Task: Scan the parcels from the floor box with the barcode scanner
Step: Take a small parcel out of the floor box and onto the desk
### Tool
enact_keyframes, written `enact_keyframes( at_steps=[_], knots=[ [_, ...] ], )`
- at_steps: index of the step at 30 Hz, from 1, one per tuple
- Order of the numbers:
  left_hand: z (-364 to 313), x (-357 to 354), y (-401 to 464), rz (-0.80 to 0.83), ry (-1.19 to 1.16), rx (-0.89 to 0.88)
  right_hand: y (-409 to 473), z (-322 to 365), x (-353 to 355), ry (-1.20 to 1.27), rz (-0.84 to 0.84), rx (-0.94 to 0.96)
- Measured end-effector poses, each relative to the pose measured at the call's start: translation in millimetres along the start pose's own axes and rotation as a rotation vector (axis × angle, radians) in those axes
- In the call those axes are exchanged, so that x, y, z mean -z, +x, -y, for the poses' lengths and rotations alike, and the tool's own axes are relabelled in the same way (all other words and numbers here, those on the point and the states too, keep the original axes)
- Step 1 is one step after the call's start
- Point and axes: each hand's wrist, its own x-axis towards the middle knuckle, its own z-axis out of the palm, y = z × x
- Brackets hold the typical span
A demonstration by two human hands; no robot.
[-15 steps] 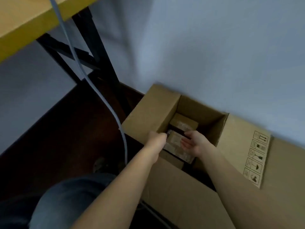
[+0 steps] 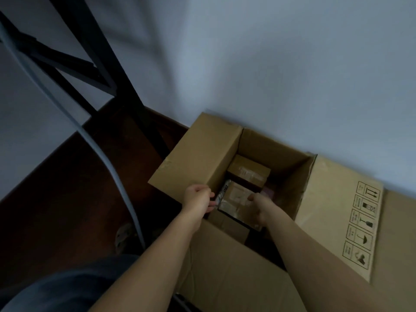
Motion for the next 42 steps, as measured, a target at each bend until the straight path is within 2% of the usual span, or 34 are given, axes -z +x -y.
enact_keyframes(
  at_steps=[9,13,18,22,26,30,33,38,42],
  knots=[
    [-4.0,-5.8,37.3,-0.173,0.139,-0.029,53.9,-9.8,-8.8,-0.064,-0.227,0.011],
    [-5.9,-4.8,42.5,-0.147,0.202,-0.001,53.3,-8.7,-8.8,-0.087,-0.281,0.054],
    [-10.9,-0.5,51.8,-0.097,0.228,0.114,62.0,-20.2,-3.3,-0.155,-0.241,0.066],
    [-9.1,-1.5,56.4,-0.084,0.215,0.128,61.0,-22.6,-4.4,-0.165,-0.262,0.078],
    [-5.7,-0.7,60.9,-0.085,0.218,0.136,97.7,-34.3,-3.3,-0.117,-0.219,0.083],
    [-3.9,-0.2,60.6,-0.095,0.22,0.116,58.3,-24.3,-5.7,-0.027,-0.256,0.063],
    [-3.1,-0.2,59.9,-0.106,0.222,0.108,59.5,-20.4,-2.7,0.099,-0.273,0.108],
    [-4.1,-0.3,55.9,-0.116,0.22,0.095,57.2,-15.2,-4.4,0.327,-0.253,0.074],
    [-4.6,-0.4,55.4,-0.11,0.215,0.106,107.5,-34.5,-1.3,0.319,-0.23,0.03]
  ],
)
